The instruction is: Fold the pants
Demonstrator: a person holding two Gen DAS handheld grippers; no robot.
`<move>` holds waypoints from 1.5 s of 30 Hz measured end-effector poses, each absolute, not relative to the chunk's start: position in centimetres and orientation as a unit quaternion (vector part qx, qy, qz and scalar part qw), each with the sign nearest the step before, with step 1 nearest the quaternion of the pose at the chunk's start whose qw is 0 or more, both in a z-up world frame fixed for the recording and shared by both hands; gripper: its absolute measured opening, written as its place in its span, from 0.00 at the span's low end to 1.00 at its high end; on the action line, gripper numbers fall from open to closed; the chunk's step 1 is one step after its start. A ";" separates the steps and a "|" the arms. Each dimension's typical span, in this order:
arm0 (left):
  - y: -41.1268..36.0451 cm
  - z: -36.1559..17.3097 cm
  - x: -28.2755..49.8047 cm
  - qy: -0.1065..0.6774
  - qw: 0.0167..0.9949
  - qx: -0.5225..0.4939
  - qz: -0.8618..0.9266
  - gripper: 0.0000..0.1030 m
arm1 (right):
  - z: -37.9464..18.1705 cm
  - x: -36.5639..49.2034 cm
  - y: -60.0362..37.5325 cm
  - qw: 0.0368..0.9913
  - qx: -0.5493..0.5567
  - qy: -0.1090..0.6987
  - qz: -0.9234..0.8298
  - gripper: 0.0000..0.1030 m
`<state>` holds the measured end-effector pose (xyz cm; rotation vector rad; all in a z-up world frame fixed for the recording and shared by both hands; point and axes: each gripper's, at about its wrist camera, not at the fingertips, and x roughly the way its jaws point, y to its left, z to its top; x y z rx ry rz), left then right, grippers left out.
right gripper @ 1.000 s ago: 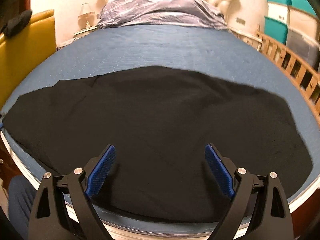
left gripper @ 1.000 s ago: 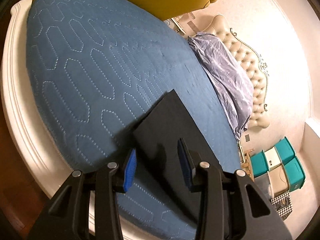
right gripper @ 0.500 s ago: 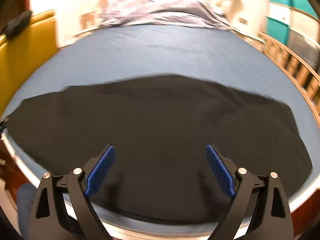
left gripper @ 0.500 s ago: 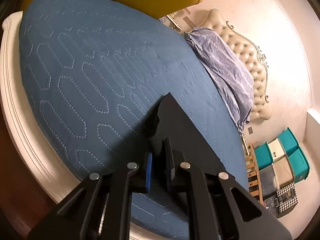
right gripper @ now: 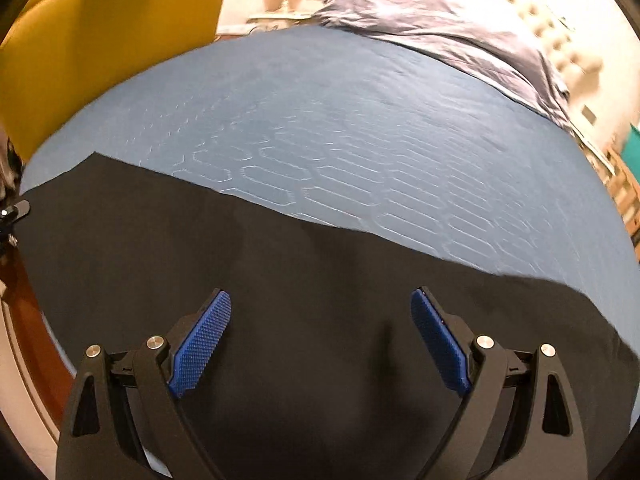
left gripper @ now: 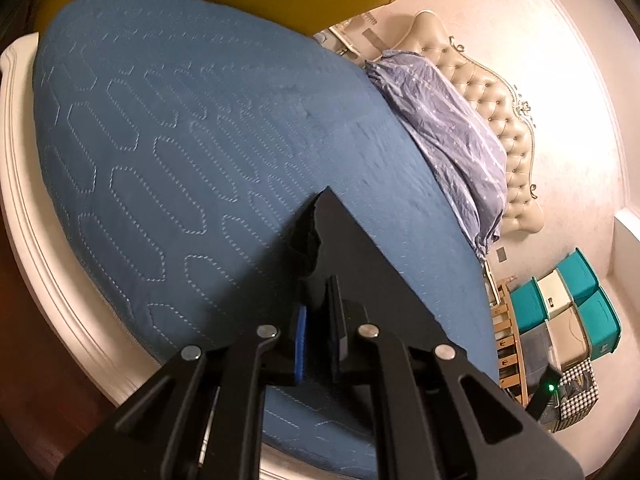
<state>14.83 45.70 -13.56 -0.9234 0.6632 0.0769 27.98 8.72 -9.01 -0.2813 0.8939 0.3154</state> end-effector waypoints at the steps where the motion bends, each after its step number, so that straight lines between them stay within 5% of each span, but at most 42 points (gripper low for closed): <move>1: 45.8 -13.8 14.9 0.317 0.840 -0.438 0.038 0.08 | -9.5 28.3 9.3 0.877 -0.144 0.433 0.149 0.86; 11: 46.2 -15.2 15.0 0.327 0.826 -0.460 0.014 0.41 | -12.1 29.9 9.9 0.859 -0.137 0.475 0.132 0.89; 17: 46.0 -15.6 14.8 0.330 0.819 -0.469 -0.003 0.38 | -12.3 30.1 9.8 0.860 -0.136 0.473 0.131 0.89; 22: 46.3 -16.3 14.7 0.338 0.816 -0.468 0.008 0.21 | -11.8 30.6 9.5 0.853 -0.120 0.489 0.137 0.89; 29: 46.7 -15.7 13.7 0.343 0.817 -0.461 0.038 0.21 | -11.0 33.8 8.5 0.855 -0.106 0.492 0.126 0.89; 33: 44.5 -10.3 11.5 0.329 0.873 -0.309 0.182 0.22 | -11.9 36.0 8.0 0.844 -0.114 0.506 0.137 0.93; 37: 36.9 -6.0 16.7 0.355 0.911 -0.187 0.095 0.24 | -8.1 36.0 4.8 0.868 -0.069 0.465 0.162 0.93; 45: 20.4 -9.4 28.5 0.467 0.880 -0.040 -0.071 0.24 | -8.2 34.2 -11.0 0.875 -0.056 0.474 0.077 0.94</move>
